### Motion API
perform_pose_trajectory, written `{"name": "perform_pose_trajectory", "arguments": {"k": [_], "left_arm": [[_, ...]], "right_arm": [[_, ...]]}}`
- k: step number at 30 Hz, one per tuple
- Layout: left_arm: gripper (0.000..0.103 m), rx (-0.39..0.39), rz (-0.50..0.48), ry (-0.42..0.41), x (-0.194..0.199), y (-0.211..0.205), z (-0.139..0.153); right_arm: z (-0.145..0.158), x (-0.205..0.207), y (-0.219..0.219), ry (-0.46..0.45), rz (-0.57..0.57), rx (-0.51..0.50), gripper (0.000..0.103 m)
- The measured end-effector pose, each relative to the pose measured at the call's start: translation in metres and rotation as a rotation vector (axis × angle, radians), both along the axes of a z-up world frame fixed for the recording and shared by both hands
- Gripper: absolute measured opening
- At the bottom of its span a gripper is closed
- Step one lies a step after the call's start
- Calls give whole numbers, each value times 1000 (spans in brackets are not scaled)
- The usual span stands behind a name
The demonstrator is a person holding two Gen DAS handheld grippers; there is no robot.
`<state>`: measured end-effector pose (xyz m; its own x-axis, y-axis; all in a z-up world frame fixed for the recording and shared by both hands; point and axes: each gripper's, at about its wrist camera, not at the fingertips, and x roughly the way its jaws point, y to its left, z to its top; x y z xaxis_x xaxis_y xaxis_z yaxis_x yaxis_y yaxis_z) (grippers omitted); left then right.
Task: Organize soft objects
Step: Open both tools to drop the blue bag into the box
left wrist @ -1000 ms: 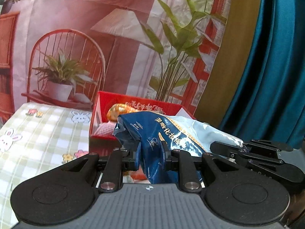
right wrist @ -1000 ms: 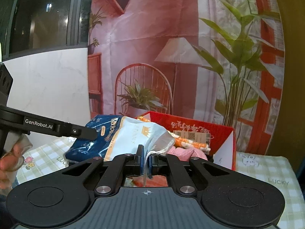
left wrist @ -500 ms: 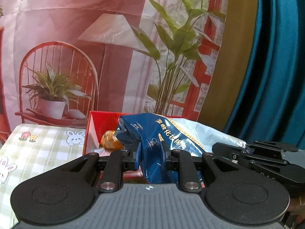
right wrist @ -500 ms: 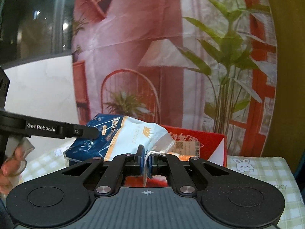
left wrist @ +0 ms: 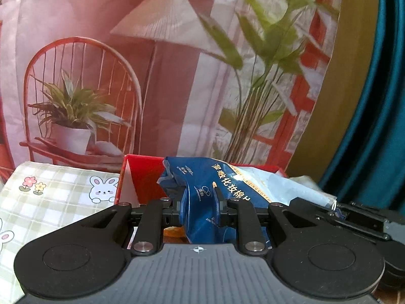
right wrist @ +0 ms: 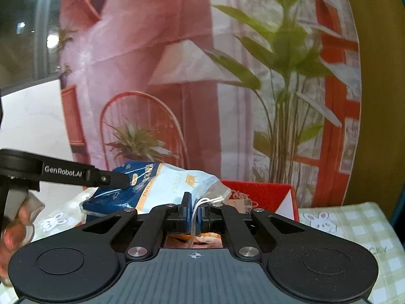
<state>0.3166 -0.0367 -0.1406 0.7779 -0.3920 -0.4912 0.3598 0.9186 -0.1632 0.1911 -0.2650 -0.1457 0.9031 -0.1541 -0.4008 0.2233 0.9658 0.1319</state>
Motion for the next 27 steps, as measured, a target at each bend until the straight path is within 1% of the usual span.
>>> {"name": "perform_pose_trajectory", "arguments": {"k": [3, 5, 7, 8, 10, 12, 13, 17, 18, 19, 20, 22, 23, 24, 25, 26, 27], "left_arm": [[23, 38, 22, 16, 10, -5, -6], [25, 46, 44, 24, 14, -4, -8], [37, 45, 51, 23, 16, -1, -9], [39, 48, 54, 17, 15, 0, -9], [41, 57, 64, 7, 14, 2, -9], [41, 52, 65, 8, 14, 4, -8], [41, 48, 62, 9, 13, 4, -8], [42, 57, 58, 14, 12, 3, -10], [42, 61, 56, 14, 12, 3, -11], [43, 64, 55, 15, 11, 4, -12], [44, 68, 54, 16, 11, 4, -13], [51, 76, 60, 22, 10, 5, -15], [53, 78, 63, 23, 9, 6, -16], [56, 80, 63, 23, 8, 6, -16], [59, 84, 64, 22, 6, 7, -16], [60, 93, 64, 22, 5, 6, -16], [63, 107, 64, 22, 3, 5, -16]], "right_arm": [[-9, 14, -4, 36, -19, -14, 5], [-15, 21, -9, 62, -36, 1, 5], [-20, 28, -14, 81, -64, 17, 5], [-22, 30, -16, 88, -74, 22, 5], [-26, 36, -19, 103, -83, 18, 5], [-31, 47, -20, 147, -60, -16, 5], [-33, 51, -21, 162, -67, -29, 5], [-39, 69, -30, 234, -94, 10, 7], [-40, 71, -31, 248, -107, 5, 11], [-41, 72, -32, 259, -117, 0, 19], [-41, 71, -32, 267, -122, -3, 24], [-41, 66, -33, 267, -126, -6, 41], [-40, 63, -33, 264, -128, -10, 45], [-39, 59, -32, 258, -129, -17, 53], [-37, 56, -32, 249, -125, -19, 59], [-34, 51, -32, 238, -117, -17, 61], [-32, 47, -31, 229, -109, -14, 66]]}}
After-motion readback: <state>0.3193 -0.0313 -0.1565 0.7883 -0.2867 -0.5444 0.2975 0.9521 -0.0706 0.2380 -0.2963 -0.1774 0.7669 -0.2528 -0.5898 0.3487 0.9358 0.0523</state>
